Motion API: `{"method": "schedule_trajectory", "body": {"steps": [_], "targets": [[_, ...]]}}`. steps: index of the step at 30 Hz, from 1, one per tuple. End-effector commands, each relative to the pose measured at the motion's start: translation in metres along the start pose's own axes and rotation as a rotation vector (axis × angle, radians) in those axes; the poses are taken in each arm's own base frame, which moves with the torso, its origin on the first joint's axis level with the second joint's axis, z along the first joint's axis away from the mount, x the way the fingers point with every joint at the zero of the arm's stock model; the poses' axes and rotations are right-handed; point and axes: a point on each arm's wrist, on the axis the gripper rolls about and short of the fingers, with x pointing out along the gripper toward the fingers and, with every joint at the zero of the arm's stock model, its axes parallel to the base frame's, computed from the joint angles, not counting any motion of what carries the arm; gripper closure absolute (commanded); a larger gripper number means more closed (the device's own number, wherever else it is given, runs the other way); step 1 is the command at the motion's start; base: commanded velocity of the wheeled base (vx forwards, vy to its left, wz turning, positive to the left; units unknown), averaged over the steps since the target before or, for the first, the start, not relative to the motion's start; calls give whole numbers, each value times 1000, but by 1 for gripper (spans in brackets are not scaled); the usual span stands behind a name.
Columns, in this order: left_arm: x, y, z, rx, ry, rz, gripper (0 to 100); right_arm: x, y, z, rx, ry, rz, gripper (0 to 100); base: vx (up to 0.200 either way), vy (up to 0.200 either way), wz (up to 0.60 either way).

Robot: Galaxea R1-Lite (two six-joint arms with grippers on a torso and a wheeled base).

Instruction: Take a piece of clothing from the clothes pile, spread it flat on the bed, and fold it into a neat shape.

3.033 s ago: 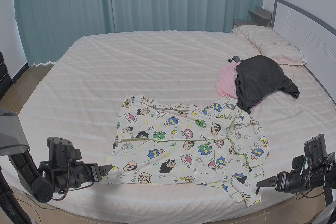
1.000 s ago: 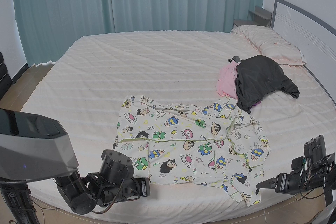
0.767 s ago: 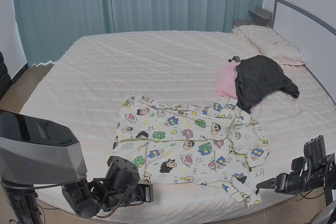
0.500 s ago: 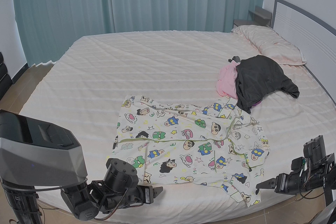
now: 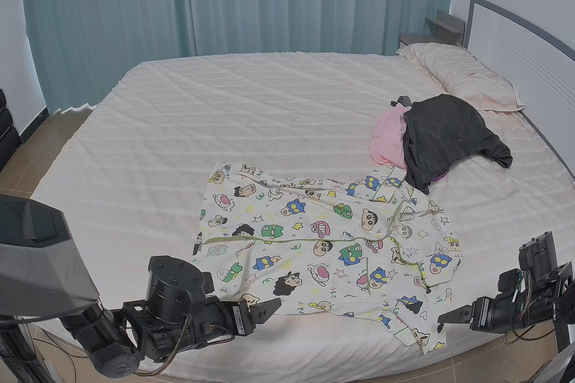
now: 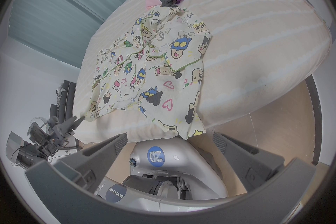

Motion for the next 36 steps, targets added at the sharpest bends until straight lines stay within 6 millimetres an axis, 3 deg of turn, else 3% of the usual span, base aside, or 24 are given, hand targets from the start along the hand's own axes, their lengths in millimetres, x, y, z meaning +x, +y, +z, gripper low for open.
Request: {"method": "schedule_trajectory", "body": {"steps": [1, 12, 19, 25, 36], "targets": [[-24, -13, 16, -19, -87, -75, 0, 0, 1, -1, -6, 4, 2, 0, 0, 0, 0], [-28, -19, 20, -35, -100, -95, 0, 0, 1, -1, -6, 5, 3, 0, 0, 0, 0], [-1, 17, 34, -142, -120, 45, 0, 1, 1, -1, -6, 6, 2, 0, 0, 0, 0], [14, 32, 32, -371, -110, 97, 0, 0, 1, -1, -9, 6, 3, 0, 0, 0, 0], [39, 59, 31, -466, -137, 220, 0, 0, 1, -3, -10, 8, 4, 0, 0, 0, 0]]}}
